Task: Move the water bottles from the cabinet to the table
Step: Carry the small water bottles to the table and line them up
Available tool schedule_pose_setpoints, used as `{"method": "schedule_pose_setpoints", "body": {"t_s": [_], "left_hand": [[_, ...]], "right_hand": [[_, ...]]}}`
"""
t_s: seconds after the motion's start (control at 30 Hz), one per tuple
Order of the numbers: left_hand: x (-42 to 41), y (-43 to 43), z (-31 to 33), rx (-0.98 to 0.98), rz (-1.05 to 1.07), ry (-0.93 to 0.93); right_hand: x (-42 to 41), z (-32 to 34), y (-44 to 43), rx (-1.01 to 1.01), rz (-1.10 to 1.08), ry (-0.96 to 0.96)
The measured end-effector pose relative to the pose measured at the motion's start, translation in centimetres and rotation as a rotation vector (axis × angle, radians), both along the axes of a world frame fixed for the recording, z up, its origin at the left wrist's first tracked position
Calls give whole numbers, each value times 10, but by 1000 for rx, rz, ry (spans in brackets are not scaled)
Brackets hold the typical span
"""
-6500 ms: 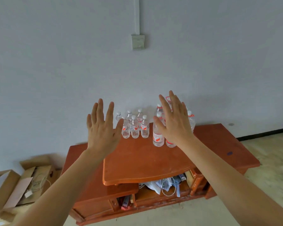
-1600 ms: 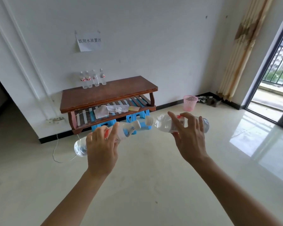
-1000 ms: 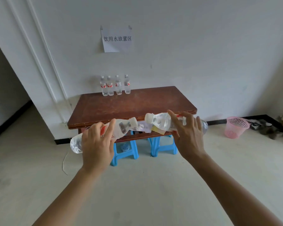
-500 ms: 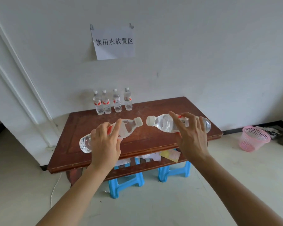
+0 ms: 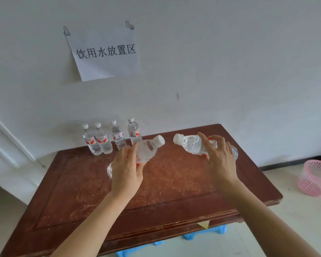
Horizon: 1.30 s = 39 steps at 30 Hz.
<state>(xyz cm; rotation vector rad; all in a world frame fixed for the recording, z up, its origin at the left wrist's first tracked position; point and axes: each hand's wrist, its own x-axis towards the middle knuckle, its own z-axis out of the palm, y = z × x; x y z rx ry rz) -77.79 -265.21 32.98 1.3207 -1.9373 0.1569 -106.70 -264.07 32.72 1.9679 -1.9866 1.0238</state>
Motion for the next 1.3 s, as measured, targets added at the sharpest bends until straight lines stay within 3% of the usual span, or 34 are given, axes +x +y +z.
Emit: {"method": "schedule_pose_setpoints", "body": {"t_s": [0.23, 0.37, 0.6, 0.87, 1.1, 1.3], "left_hand": [[-17, -84, -8, 123, 51, 220], [-18, -140, -28, 238, 134, 413], [-19, -239, -61, 264, 61, 484], [-46, -322, -108, 365, -3, 640], [-76, -371, -168, 391, 122, 714], [-73, -396, -197, 388, 152, 744]], "right_hand": [[-12, -7, -96, 145, 106, -158], [-4, -20, -154, 216, 77, -411], [14, -30, -243, 252, 8, -619], [18, -88, -334, 311, 8, -729], [23, -165, -393, 350, 91, -820], [30, -191, -422, 299, 150, -858]]}}
